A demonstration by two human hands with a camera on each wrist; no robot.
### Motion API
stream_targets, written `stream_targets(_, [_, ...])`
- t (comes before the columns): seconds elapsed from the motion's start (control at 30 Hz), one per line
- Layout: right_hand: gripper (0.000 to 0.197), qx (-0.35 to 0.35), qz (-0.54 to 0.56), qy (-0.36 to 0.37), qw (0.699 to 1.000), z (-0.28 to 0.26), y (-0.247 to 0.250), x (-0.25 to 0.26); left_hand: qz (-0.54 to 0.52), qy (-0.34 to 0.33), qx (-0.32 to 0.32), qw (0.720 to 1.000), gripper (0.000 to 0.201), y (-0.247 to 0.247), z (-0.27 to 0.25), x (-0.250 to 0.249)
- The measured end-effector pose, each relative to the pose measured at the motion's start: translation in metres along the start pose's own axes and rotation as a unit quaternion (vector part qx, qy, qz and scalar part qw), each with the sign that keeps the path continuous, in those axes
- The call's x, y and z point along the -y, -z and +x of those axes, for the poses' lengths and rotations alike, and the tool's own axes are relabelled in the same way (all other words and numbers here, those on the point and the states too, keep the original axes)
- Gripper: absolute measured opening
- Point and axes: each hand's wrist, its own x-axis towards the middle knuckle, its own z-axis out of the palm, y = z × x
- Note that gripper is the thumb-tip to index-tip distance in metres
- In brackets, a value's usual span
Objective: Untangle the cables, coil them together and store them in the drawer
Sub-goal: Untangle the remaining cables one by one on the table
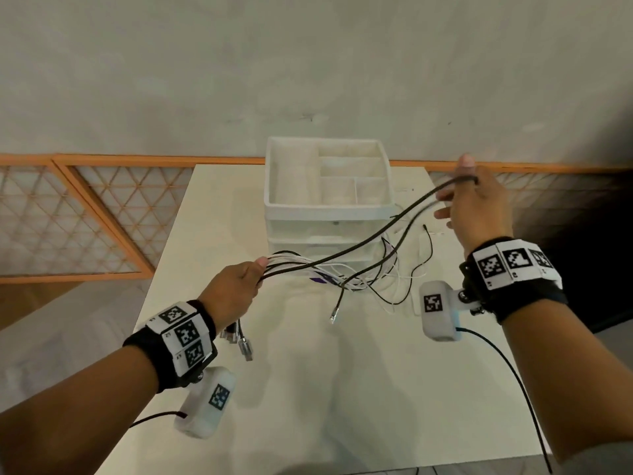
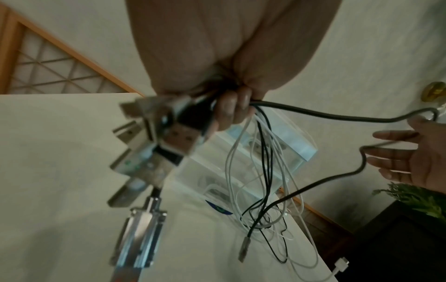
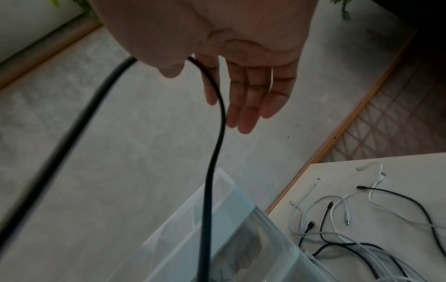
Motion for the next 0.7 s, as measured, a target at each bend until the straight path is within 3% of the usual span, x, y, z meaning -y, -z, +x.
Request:
stream_targets(0.13, [0.057,-0.072,-0.131,0.058,0.987,0.011,0.004,-0.013,0.039,0.023,-0.1,0.994,0.053,0.012,0.004,0.011])
stream_targets(0.23, [0.065,-0.01,-0.278,0.011,0.96,0.011,0.007,-0.036,-0.02,0.056,-0.179,0.982,0.056,0.025,0.003,0.014])
stream_targets(0.33, [0.073,0.067,-0.352,-0.089,0.93,0.004,0.008,-0.052,-0.001,0.036,-0.138,0.99,0.055,0.026,-0.004,0.005])
stream_targets(0.4, [0.069,0.072,-0.294,-0.096,0.948,0.006,0.005,-0.055,0.104,0.016,-0.087,0.991,0.056,0.021,-0.01,-0.003])
stream_targets(0.5, [0.057,0.049,-0.099,-0.065,0.992,0.015,-0.001,-0.039,0.193,0.012,-0.041,0.98,0.054,0.008,-0.015,-0.014])
stream_targets(0.6, [0.042,0.017,-0.005,0.027,0.999,0.027,-0.006,-0.013,0.268,0.009,-0.033,0.963,0.054,-0.004,-0.013,-0.019])
stream_targets(0.7, [0.031,-0.021,-0.012,0.097,0.995,0.041,-0.011,-0.005,0.301,0.018,-0.042,0.952,0.054,-0.01,-0.009,-0.019])
